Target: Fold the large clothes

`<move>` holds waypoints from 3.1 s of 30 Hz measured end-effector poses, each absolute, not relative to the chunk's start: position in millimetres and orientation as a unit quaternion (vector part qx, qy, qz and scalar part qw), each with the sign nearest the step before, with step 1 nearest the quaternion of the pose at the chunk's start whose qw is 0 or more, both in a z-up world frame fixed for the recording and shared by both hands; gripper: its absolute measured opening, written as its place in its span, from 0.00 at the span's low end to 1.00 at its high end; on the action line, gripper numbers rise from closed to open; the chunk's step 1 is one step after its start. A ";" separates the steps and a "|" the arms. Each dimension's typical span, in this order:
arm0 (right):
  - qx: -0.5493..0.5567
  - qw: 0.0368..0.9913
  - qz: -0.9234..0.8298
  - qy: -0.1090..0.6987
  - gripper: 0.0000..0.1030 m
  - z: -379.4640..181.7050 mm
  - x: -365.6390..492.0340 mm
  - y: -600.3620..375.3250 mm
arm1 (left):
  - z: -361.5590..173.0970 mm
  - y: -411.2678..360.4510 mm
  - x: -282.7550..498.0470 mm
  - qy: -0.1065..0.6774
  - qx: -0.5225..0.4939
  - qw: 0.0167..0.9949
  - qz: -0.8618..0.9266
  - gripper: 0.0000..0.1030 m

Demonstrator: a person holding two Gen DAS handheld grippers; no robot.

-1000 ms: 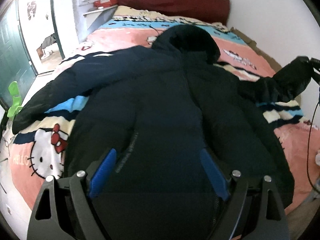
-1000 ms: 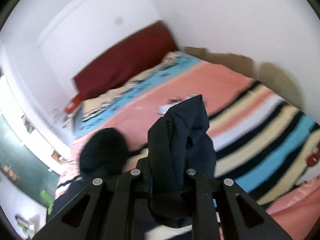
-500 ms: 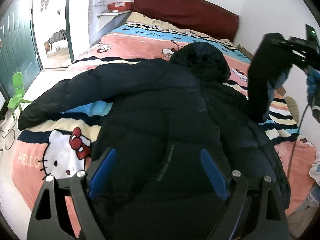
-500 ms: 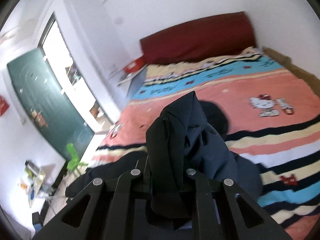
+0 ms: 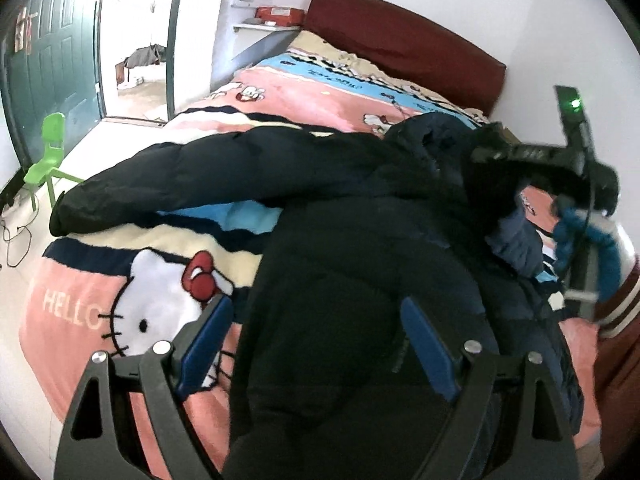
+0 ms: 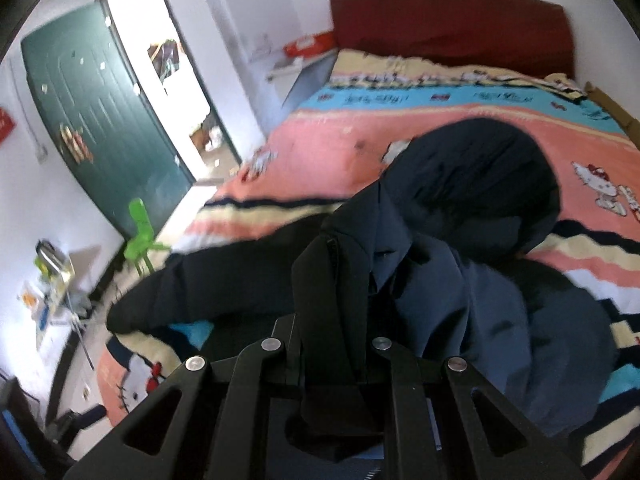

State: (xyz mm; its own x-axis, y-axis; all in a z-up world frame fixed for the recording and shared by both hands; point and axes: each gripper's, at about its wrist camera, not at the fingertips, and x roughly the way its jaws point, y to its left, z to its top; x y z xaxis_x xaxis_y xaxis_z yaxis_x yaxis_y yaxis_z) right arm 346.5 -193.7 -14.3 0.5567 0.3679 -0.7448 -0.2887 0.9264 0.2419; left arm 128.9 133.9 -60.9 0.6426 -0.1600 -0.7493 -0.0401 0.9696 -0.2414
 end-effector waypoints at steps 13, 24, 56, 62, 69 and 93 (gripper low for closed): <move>-0.021 0.855 0.194 0.480 0.51 -96.8 335.0 -132.3 | -71.8 142.5 134.6 0.454 -0.113 0.884 -0.014 0.84; -0.009 0.885 0.213 0.413 0.64 -34.8 310.3 -189.5 | -51.1 84.6 164.9 0.439 -0.078 0.894 -0.036 0.84; 0.022 0.896 0.044 0.442 0.65 -107.2 338.8 -400.0 | -131.5 -40.4 330.6 0.477 0.000 0.878 -0.016 0.84; 0.016 0.880 0.037 0.474 0.65 -122.0 335.5 -398.5 | -116.0 -36.4 317.2 0.463 -0.018 0.885 -0.047 0.84; 0.028 0.894 0.029 0.446 0.65 -84.8 301.7 -394.7 | -74.4 -15.0 271.5 0.447 -0.019 0.891 -0.083 0.84; 0.033 0.900 -0.033 0.434 0.66 -25.3 194.4 -340.6 | -108.1 340.1 200.9 0.468 -0.249 0.837 0.135 0.84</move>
State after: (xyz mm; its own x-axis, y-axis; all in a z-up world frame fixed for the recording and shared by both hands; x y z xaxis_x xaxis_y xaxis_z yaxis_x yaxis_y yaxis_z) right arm 194.4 -340.6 -25.3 0.6219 -0.0309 -0.7825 0.0884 0.9956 0.0310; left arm 200.9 340.1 -108.1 0.5261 -0.0067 -0.8504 -0.4591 0.8395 -0.2906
